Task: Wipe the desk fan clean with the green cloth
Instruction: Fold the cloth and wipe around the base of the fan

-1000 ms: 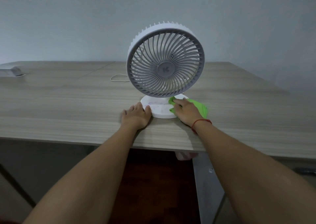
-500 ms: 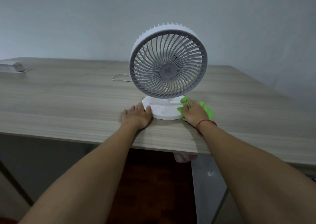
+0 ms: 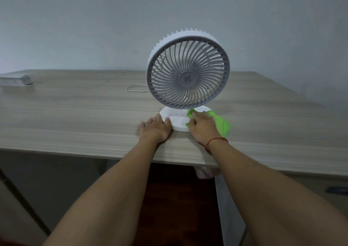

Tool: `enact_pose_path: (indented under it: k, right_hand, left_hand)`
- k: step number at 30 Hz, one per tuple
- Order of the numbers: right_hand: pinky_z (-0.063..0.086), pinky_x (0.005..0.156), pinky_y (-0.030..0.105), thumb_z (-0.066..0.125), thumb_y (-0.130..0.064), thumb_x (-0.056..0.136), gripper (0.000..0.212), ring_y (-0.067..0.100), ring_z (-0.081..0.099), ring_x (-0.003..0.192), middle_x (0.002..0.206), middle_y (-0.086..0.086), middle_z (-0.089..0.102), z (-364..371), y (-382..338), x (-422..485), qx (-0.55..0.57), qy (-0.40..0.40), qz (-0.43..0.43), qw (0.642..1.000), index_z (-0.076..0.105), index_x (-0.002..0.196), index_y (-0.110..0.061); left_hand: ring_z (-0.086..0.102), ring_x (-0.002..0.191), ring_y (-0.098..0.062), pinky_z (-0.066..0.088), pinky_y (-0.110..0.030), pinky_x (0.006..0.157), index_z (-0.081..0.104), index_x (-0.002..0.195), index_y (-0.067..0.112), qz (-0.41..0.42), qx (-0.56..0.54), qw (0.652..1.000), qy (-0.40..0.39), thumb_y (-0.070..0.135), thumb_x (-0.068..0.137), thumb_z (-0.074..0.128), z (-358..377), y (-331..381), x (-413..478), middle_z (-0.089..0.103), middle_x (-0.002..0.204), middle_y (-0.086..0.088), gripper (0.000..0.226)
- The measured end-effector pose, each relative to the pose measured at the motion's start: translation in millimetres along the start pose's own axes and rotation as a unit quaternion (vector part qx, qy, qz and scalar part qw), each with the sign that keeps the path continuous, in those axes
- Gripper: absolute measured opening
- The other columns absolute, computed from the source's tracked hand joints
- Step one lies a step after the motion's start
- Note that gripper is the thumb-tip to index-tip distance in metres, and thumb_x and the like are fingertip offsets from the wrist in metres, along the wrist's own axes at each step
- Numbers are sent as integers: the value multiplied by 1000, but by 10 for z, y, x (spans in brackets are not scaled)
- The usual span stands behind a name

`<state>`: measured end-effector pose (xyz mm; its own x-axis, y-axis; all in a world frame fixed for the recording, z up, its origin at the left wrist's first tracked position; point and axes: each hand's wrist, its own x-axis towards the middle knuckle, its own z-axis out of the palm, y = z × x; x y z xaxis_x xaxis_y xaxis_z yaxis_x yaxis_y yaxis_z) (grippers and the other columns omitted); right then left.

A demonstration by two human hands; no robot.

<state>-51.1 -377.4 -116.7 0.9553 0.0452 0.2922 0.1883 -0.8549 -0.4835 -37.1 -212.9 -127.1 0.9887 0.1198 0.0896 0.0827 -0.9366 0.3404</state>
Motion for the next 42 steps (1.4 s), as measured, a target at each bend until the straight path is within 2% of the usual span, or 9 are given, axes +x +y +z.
enact_pose_path:
  k: [2, 8, 13, 18, 22, 26, 31, 35, 42]
  right_hand:
    - [23, 110, 46, 39, -22, 95, 32, 34, 43, 123, 120, 19, 59, -17, -11, -50, 0, 0, -19, 1000, 57, 114, -3]
    - [19, 117, 33, 42, -25, 97, 47, 25, 32, 142, 149, 9, 43, -208, 164, -154, 10, -67, -84, 994, 42, 142, -13]
    - [34, 112, 39, 37, -26, 99, 44, 35, 42, 132, 145, 19, 43, -295, 375, -18, 15, -27, 12, 999, 43, 140, -12]
    - [26, 116, 41, 35, -21, 99, 40, 36, 31, 139, 139, 20, 50, -113, 251, 149, 34, -8, 36, 999, 48, 133, -6]
    - [12, 120, 44, 37, -19, 97, 40, 33, 31, 141, 140, 22, 48, -22, 123, 119, 25, -7, 5, 1000, 50, 133, -8]
    - [32, 110, 42, 43, -17, 94, 38, 38, 49, 118, 123, 22, 60, -58, 11, -53, 26, -1, -61, 998, 56, 127, -3]
    - [31, 114, 33, 46, -18, 95, 39, 27, 46, 132, 139, 11, 56, -129, 5, -283, 48, -34, -122, 991, 56, 131, -8]
    - [36, 108, 29, 45, -21, 95, 39, 24, 49, 130, 139, 7, 55, -269, 193, -317, 59, -26, -75, 995, 57, 131, -14]
    - [27, 110, 43, 34, -22, 98, 39, 39, 34, 134, 137, 19, 49, -166, 214, -44, 38, -15, 29, 999, 49, 130, -6]
  left_hand:
    - [22, 149, -23, 9, -50, 121, 25, 150, 12, 0, 1, 1000, -1, 50, 96, 12, 1, 0, 0, 31, 158, -7, 66]
    - [28, 146, -24, 13, -50, 120, 32, 145, 11, -5, 4, 1000, 2, 49, 96, 13, -12, -10, -2, 37, 154, -10, 64]
    - [29, 145, -24, 11, -50, 120, 35, 143, 11, 0, -1, 1000, 1, 48, 96, 13, -3, -28, 28, 40, 152, -10, 63]
    - [26, 147, -23, 9, -51, 120, 30, 147, 13, -1, -3, 1000, 5, 48, 97, 13, 13, -22, 42, 36, 154, -9, 64]
    - [26, 146, -24, 9, -51, 120, 30, 147, 13, 1, -5, 1000, 6, 48, 97, 13, 7, -5, 22, 37, 154, -9, 63]
    - [28, 145, -24, 13, -51, 120, 35, 143, 12, -6, -2, 1000, 6, 48, 96, 14, -11, 4, 4, 39, 153, -10, 63]
    - [29, 145, -25, 14, -50, 118, 36, 142, 12, -4, -1, 1000, 9, 48, 96, 15, -35, 11, -31, 39, 152, -10, 62]
    - [31, 143, -26, 14, -51, 118, 38, 139, 12, -4, 1, 1000, 5, 49, 95, 14, -44, -5, -24, 42, 150, -11, 62]
    - [29, 145, -26, 13, -51, 120, 34, 144, 12, -3, 0, 1000, 5, 49, 96, 13, -22, -21, 8, 39, 152, -11, 64]
